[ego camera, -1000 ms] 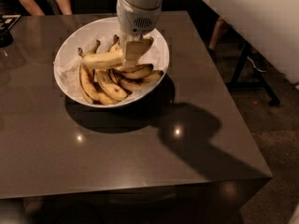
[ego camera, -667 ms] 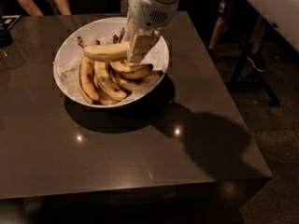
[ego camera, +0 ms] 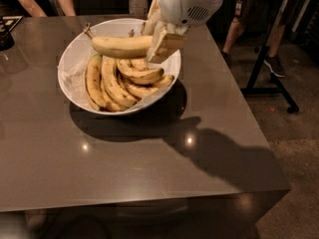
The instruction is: Pick banana from white bowl
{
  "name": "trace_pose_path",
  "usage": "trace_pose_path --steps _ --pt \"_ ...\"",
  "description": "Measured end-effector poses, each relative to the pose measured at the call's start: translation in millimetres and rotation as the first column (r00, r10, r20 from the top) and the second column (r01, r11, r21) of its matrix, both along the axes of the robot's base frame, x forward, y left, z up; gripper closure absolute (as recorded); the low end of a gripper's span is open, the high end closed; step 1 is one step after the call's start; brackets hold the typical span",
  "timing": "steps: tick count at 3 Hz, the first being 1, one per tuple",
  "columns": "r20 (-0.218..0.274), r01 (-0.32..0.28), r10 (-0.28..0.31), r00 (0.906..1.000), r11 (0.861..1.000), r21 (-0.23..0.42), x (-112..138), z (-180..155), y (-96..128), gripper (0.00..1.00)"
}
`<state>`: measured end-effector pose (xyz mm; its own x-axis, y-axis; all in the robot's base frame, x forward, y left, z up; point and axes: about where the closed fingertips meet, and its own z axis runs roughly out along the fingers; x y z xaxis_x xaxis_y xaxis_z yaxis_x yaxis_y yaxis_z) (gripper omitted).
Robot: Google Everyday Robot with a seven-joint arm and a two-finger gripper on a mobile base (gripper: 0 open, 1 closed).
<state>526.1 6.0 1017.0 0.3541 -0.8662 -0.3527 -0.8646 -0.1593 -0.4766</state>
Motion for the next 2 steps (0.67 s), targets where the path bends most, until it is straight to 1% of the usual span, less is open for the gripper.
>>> trace_pose_path --steps 1,2 --pt "0.04 -0.005 0.005 0.9992 1.0 -0.001 -33.9 20.7 -11.9 1.0" --pt "0.041 -0.005 0.005 0.9992 1.0 -0.001 -34.3 21.4 -11.9 1.0"
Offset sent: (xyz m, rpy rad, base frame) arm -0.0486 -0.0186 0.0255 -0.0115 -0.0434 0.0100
